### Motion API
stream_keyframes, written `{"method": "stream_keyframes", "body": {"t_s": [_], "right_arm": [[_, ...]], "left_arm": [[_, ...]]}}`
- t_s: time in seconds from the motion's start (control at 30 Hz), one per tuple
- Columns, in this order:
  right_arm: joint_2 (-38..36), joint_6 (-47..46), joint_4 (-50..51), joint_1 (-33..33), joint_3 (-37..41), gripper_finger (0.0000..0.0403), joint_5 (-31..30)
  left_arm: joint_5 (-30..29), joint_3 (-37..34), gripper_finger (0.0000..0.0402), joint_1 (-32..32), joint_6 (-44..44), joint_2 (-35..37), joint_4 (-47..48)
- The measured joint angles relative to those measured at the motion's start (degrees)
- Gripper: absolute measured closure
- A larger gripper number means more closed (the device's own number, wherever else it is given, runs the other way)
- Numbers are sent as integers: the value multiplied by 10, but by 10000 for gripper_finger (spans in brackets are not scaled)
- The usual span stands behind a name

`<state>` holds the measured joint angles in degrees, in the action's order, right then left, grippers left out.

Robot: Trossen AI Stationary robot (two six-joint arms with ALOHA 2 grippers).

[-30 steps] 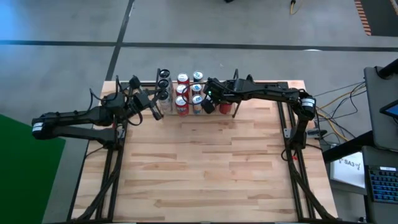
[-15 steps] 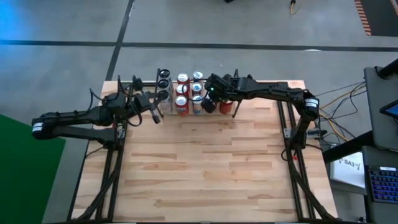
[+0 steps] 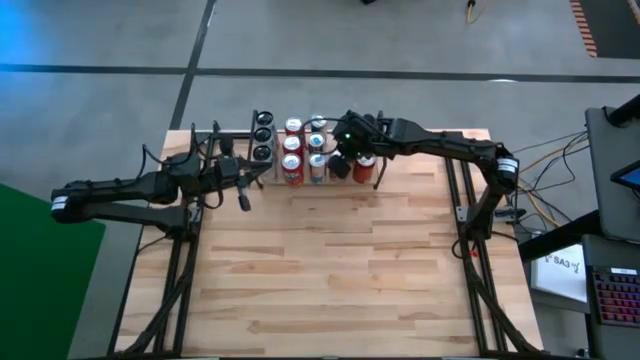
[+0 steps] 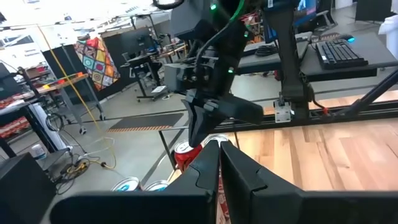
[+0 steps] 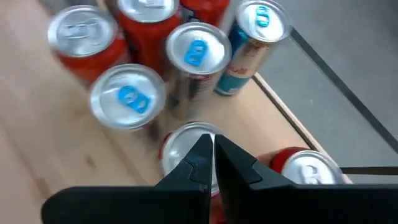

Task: Place canned beverage on shelf
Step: Put the red soda on the shelf aligned with the other red soda cans

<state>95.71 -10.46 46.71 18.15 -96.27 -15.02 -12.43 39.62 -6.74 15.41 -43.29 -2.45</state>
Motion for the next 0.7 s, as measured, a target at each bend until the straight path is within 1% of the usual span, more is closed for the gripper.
{"method": "stream_keyframes", "body": {"t_s": [0.17,0.3,0.4,0.7], "right_arm": [[12,0,-13,31,0,394,-1],[33,0,-41,53,0,394,5],[47,0,-56,62,0,394,34],[48,-17,-40,72,0,394,28]], "left_arm": [[0,0,402,0,3,1,2],[-1,0,402,0,3,0,7],[-5,0,402,0,4,0,13],[-6,0,402,0,23,2,14]]}}
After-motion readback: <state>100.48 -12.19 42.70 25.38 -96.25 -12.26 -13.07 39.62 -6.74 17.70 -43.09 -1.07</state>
